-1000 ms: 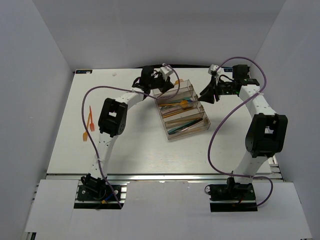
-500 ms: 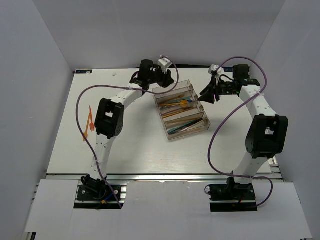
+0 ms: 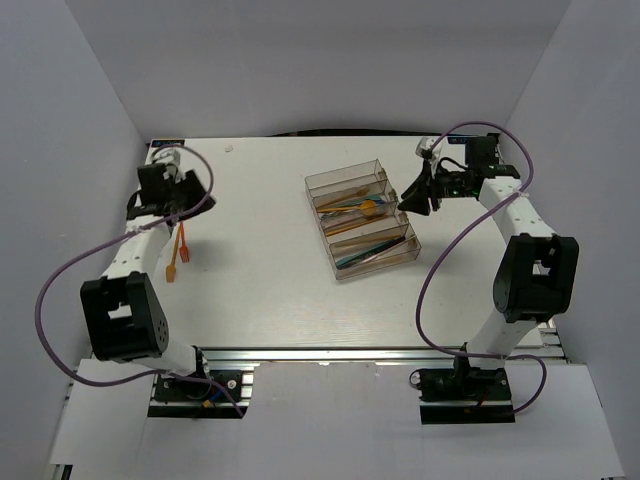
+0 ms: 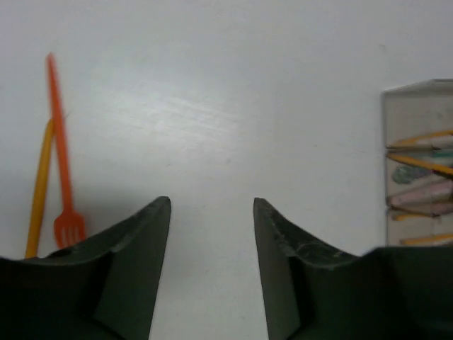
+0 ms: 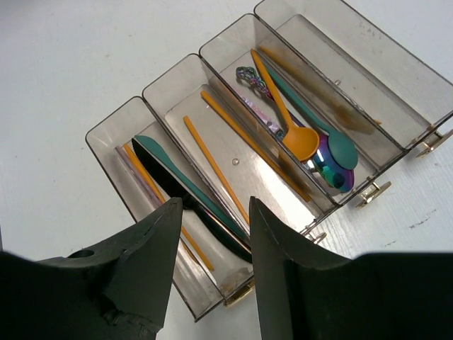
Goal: Sort the eating utensils into containers
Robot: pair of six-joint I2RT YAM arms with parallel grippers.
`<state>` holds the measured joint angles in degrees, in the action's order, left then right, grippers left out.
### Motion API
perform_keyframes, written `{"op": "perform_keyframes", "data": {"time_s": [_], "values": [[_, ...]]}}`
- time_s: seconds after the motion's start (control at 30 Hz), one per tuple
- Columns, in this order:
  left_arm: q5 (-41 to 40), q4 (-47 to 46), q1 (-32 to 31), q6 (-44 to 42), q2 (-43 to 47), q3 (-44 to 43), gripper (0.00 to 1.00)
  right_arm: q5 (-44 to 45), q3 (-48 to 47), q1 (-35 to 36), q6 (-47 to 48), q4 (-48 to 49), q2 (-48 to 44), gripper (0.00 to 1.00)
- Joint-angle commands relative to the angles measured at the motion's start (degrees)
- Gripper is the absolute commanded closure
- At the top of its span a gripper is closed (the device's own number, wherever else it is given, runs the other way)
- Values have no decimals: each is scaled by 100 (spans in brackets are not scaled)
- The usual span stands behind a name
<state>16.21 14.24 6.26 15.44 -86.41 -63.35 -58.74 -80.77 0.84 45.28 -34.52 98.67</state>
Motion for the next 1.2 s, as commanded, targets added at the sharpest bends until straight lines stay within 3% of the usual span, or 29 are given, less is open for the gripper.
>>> {"op": "perform_keyframes", "data": {"time_s": [0.0,0.07,0.2,0.4,0.67,0.9,1.1,1.17], "values": [[-741,913,338,144,396,481,41,-76,26,48,-98,86,-182,51],[-987,1133,463,47,432,692,52,-94,26,74,-98,104,-147,51],[-1444,1301,543,-15,301,868,54,-111,26,100,-89,104,-129,51],[-2042,1248,543,-234,-323,632,41,-76,79,127,-107,86,-190,51],[-2148,1204,552,-524,-1289,-290,41,29,149,127,-133,60,-261,51],[-2227,1143,552,-665,-1711,-485,42,126,123,127,-186,33,-270,51],[-2078,1116,552,-709,-2002,-555,58,187,-17,127,-195,-54,-191,51],[-2034,1107,552,-692,-2055,-555,59,196,-70,127,-203,-72,-173,51]]}}
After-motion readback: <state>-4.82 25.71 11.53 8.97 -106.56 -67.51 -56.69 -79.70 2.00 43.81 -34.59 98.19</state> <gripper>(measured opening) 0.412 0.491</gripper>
